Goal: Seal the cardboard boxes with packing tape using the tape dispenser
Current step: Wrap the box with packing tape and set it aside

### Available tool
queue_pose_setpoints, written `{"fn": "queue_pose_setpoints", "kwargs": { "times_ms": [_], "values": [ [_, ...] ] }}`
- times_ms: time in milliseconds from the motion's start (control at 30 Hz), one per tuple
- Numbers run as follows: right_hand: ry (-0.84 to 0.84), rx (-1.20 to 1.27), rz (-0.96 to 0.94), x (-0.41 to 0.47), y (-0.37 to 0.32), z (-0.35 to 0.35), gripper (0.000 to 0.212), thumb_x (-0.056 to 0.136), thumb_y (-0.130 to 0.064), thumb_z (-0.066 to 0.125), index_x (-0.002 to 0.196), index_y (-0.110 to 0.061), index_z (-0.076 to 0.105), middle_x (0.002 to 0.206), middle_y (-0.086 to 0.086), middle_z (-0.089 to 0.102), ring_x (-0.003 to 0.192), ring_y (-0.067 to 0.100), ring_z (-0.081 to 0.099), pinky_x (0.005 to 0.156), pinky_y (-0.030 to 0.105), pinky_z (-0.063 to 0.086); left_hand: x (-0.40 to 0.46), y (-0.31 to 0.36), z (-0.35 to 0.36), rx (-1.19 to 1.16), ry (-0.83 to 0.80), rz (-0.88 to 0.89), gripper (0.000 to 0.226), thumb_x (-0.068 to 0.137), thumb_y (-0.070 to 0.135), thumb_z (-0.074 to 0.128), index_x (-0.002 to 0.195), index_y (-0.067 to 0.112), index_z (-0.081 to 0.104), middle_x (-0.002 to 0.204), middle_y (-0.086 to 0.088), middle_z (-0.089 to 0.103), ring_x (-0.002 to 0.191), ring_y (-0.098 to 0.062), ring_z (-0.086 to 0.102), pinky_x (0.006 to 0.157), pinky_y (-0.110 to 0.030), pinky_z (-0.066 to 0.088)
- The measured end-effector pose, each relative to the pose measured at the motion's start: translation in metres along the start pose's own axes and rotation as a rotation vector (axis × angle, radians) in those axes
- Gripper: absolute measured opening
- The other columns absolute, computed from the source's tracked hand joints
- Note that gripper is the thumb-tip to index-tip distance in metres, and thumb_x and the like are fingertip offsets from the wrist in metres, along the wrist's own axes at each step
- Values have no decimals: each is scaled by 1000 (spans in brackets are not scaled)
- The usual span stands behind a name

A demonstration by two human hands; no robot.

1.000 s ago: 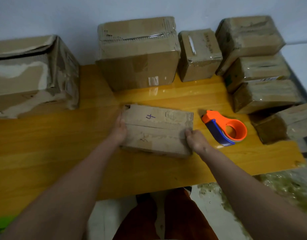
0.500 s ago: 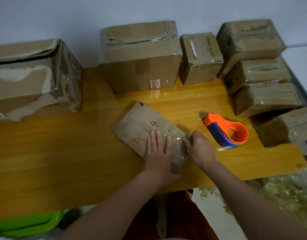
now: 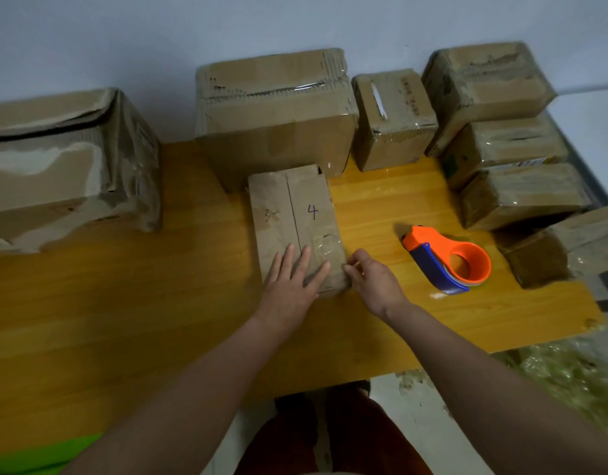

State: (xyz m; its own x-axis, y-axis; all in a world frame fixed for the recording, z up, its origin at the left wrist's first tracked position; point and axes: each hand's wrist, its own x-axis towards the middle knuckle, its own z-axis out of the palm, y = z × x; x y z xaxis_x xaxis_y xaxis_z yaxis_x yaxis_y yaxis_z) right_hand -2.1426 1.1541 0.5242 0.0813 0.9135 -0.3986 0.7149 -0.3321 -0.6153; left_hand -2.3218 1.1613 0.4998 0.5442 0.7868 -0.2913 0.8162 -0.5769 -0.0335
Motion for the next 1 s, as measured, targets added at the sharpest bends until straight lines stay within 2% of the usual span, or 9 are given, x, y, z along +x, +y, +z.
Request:
{"fn": "queue_pose_setpoints", "kwargs": {
  "times_ms": [133, 333, 433, 567, 667, 733, 767, 933, 1000],
  "values": [
    [188, -149, -5, 7, 21, -19, 32, 95, -26, 54, 121, -8, 53, 117, 13, 55, 112, 29, 50, 92, 39, 41, 12, -8, -2, -24, 36, -65, 74, 103, 29, 40, 142, 31, -24, 158, -15, -16, 142, -42, -18, 114, -49, -14],
    [403, -482, 305, 12, 78, -65, 53, 84, -34, 67, 115, 4, 46, 119, 25, 47, 112, 40, 43, 93, 43, 33, 16, 4, -8, -429, 130, -244, 67, 89, 29, 63, 146, 43, 28, 161, 7, 6, 148, -21, -6, 114, -38, -12],
    [263, -521, 428, 11, 99, -72, 66, 86, -40, 63, 128, 6, 40, 129, 24, 46, 119, 39, 42, 98, 42, 35, 17, 6, -12, -465, 111, -275, 67, 89, 25, 64, 145, 43, 31, 161, 7, 6, 148, -20, -7, 116, -38, -11],
    [94, -403, 370, 11, 116, -79, 37, 93, -29, 56, 120, -3, 50, 116, 22, 61, 108, 40, 57, 88, 41, 44, 18, 19, -25, -511, 37, -350, 75, 88, 10, 59, 148, 40, 25, 161, 8, -4, 147, -19, -13, 112, -40, -12],
    [91, -238, 199, 8, 119, -85, 26, 91, -21, 61, 109, -3, 56, 100, 23, 65, 94, 40, 60, 75, 41, 44, 19, 37, -43, -659, 54, -409, 80, 87, 6, 55, 152, 33, 16, 161, 8, -4, 147, -16, -11, 117, -44, 0],
    [28, -66, 45, 3, 116, -91, 8, 89, -15, 64, 89, -11, 57, 80, 12, 61, 77, 32, 56, 62, 36, 36, 20, 52, -58, -790, 166, -431, 76, 90, 2, 50, 153, 28, 16, 161, 7, 4, 148, -14, -3, 120, -45, 10],
    [-29, 25, -19, -1, 111, -94, 14, 88, -12, 65, 80, -18, 55, 72, 5, 56, 71, 27, 51, 59, 33, 34, 21, 58, -66, -863, 199, -442, 75, 91, -1, 48, 153, 27, 16, 161, 7, 8, 148, -14, 1, 120, -44, 15],
    [-349, 309, -210, -17, 91, -109, 13, 86, 2, 63, 89, -10, 64, 84, 3, 66, 78, 12, 61, 73, 24, 47, 30, 59, -109, -1208, 69, -450, 70, 92, -10, 40, 152, 21, 23, 158, -3, 22, 142, -28, 29, 113, -43, 33],
    [-414, 322, -224, -21, 86, -113, 10, 86, 4, 62, 94, -2, 64, 89, 10, 68, 84, 14, 64, 77, 28, 51, 27, 56, -122, -1231, -7, -350, 60, 92, -12, 37, 146, 13, 38, 152, -6, 37, 137, -22, 37, 109, -31, 33]
  ]
}}
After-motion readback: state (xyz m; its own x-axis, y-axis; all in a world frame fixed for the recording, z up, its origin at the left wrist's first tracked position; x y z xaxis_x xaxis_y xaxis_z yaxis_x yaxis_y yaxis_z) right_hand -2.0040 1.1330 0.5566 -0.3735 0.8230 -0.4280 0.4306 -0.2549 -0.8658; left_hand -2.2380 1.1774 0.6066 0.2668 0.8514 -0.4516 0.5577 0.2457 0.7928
